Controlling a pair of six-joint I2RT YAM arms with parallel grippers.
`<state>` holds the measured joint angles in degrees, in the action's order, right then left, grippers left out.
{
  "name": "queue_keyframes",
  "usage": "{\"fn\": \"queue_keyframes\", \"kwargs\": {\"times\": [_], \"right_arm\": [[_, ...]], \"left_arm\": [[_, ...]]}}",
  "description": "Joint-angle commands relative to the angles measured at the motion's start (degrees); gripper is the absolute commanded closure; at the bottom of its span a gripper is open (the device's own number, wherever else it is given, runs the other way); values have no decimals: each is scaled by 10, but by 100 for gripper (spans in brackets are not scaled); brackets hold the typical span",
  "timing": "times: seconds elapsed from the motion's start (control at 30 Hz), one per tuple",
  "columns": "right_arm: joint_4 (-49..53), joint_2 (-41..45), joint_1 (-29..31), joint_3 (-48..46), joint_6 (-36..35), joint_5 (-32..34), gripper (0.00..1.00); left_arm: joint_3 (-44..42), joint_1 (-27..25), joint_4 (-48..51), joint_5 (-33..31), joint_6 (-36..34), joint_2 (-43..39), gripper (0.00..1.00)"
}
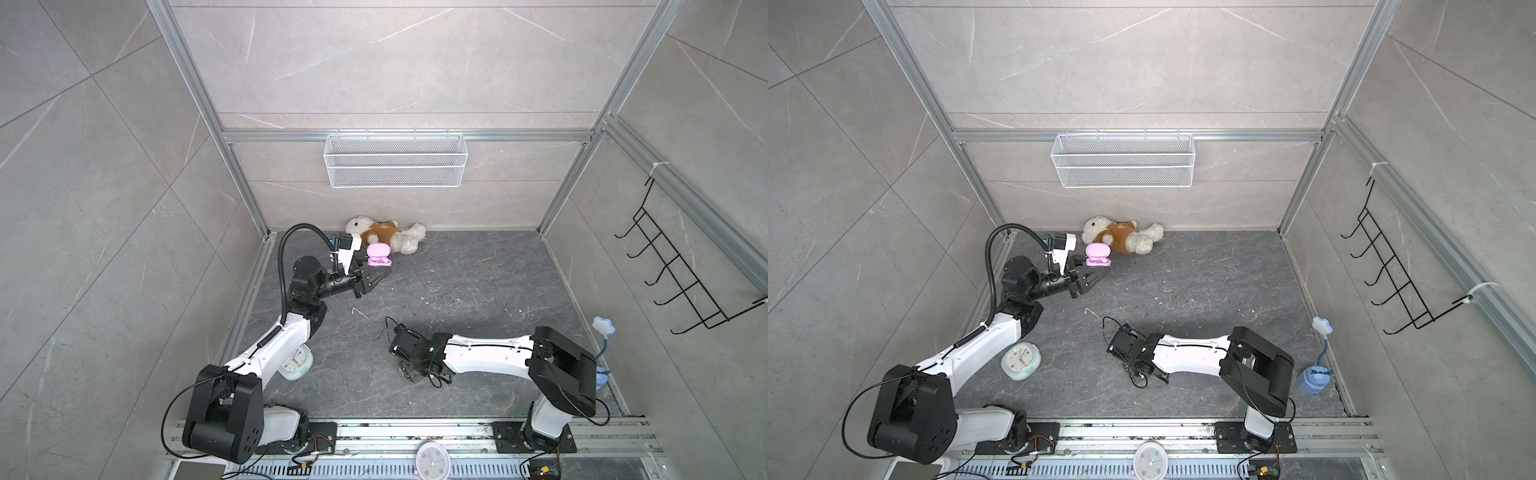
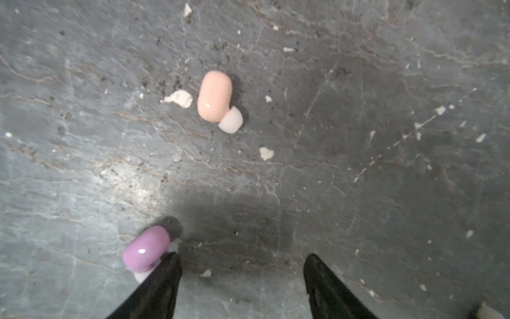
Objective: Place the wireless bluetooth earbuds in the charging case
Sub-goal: 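Lower the open right gripper over the second purple earbud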
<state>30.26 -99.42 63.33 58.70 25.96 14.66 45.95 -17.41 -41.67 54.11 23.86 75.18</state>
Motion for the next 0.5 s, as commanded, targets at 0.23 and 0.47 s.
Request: {"fn": "queue_keyframes", "kwargs": {"times": [0.23,0.47], "right_arm": [[97,50,-21,71,254,-149,33],[112,4,-12,106,376,-149,40]], "left_arm": [[-49,-13,55,-8,-4,-111,72],[-42,-12,95,-8,-32,-131,73]]}}
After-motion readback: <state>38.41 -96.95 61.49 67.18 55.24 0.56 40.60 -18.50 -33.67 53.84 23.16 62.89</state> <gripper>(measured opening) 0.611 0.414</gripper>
